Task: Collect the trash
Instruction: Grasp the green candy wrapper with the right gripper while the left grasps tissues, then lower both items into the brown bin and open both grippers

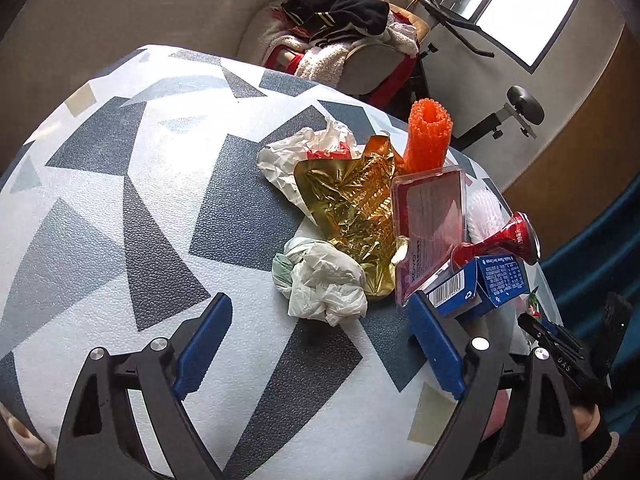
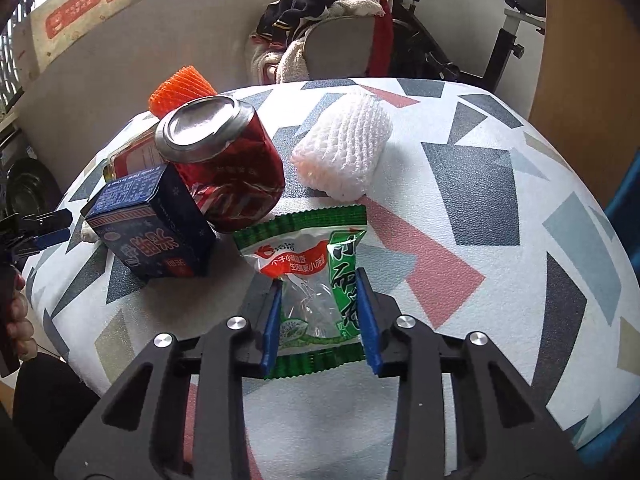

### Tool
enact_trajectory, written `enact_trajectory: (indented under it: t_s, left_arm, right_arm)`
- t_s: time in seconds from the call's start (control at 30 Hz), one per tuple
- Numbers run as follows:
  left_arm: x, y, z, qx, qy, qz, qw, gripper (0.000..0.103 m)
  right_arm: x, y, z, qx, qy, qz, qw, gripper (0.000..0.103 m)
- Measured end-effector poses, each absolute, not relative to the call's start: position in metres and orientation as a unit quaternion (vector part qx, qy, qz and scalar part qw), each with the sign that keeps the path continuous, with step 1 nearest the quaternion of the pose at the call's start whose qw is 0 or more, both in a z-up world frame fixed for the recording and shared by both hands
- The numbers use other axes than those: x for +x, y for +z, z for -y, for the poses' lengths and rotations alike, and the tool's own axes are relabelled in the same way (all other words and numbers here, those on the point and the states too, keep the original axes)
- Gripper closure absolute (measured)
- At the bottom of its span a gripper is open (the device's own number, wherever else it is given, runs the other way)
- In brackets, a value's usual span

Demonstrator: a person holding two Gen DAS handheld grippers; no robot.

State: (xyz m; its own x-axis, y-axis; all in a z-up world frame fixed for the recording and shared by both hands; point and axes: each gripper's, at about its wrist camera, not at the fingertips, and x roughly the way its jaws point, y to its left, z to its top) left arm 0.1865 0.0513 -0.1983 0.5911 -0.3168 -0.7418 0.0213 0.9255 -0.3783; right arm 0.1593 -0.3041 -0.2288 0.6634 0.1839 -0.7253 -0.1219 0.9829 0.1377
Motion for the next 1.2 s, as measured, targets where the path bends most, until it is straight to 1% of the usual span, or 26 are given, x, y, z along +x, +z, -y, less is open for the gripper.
enact_trajectory:
  t_s: [0.13,0.23,0.27,0.3,0.53,0.7,1.0,1.2]
  left_arm:
    - [0.212,-0.216,-0.051,-0.185,-0.084,-0.464,0.862,0.025]
    - [0.220,-0.218,-0.049,-0.179,-0.083,-0.462,0.865,0.031]
    - [0.221,-0.217,-0.048,-0.177,-0.087,-0.462,0.865,0.041]
    - [0.223,-0.217,-0.048,-0.174,-0.090,-0.464,0.864,0.045]
    - [0.209,-0.213,-0.047,-0.142,-0.098,-0.461,0.870,0.046]
    - [0.185,-0.198,-0.044,-0.102,-0.114,-0.447,0.881,0.046]
    - [0.117,-0.169,-0.018,-0.027,-0.179,-0.411,0.893,0.046]
    - [0.063,-0.159,-0.007,-0.024,-0.219,-0.398,0.891,0.046]
  right_arm:
    - [0.153,-0.222,0.301,0.034,0.085,-0.390,0.916,0.069]
    - [0.149,-0.219,0.302,0.039,0.085,-0.386,0.918,0.069]
    - [0.148,-0.220,0.303,0.042,0.085,-0.385,0.918,0.069]
    - [0.147,-0.220,0.303,0.044,0.084,-0.385,0.918,0.069]
    - [0.134,-0.219,0.300,0.059,0.087,-0.382,0.918,0.069]
    - [0.121,-0.214,0.289,0.054,0.096,-0.376,0.920,0.069]
    - [0.090,-0.204,0.265,0.041,0.123,-0.368,0.921,0.069]
    - [0.068,-0.204,0.256,0.040,0.134,-0.370,0.919,0.069]
